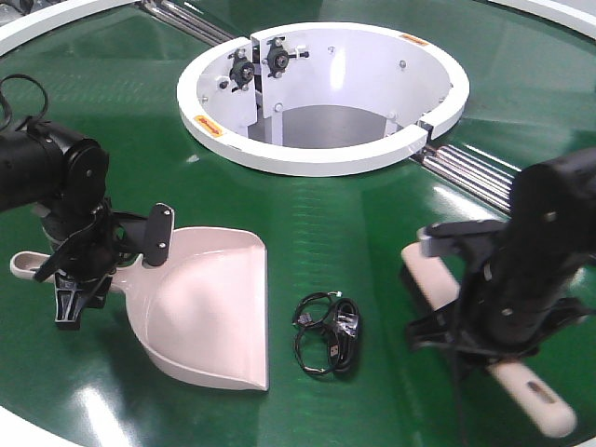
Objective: Clean and inspect green conveyor with broom and dustpan
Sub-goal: 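Sweep the black cable into the held dustpan with the brush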
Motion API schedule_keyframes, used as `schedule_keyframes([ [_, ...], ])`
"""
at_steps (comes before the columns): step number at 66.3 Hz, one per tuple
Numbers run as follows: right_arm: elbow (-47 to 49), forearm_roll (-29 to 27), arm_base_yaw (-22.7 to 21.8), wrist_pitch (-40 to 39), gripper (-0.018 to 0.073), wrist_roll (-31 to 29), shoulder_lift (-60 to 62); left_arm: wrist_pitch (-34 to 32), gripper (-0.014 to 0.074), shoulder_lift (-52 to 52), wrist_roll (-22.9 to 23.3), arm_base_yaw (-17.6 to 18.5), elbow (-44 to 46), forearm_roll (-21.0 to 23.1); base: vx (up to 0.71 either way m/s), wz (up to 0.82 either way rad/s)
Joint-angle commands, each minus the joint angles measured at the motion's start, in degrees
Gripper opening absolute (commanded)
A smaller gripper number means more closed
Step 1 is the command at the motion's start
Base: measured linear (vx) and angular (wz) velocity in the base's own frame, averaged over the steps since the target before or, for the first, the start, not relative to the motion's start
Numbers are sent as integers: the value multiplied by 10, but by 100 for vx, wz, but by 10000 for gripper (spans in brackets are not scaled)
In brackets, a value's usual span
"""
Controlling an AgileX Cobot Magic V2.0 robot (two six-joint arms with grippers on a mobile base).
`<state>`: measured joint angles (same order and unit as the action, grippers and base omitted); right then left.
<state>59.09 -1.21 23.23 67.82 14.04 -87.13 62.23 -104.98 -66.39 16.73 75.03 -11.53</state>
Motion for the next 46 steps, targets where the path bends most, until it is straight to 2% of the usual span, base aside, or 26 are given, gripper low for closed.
schedule_keyframes([
  [1, 14, -3, 27, 7, -5, 30, -8, -1, -7, 27, 0, 3, 15, 2, 0, 0],
  [19, 14, -111, 41, -23, -5, 22, -59, -1, -7, 27, 0, 3, 15, 2, 0, 0],
  [27, 17, -140, 41, -38, -5, 19, -71, -1, -8, 27, 0, 3, 15, 2, 0, 0],
  [46, 44, -218, 47, -44, -5, -39, -118, -1, -8, 27, 0, 3, 15, 2, 0, 0],
])
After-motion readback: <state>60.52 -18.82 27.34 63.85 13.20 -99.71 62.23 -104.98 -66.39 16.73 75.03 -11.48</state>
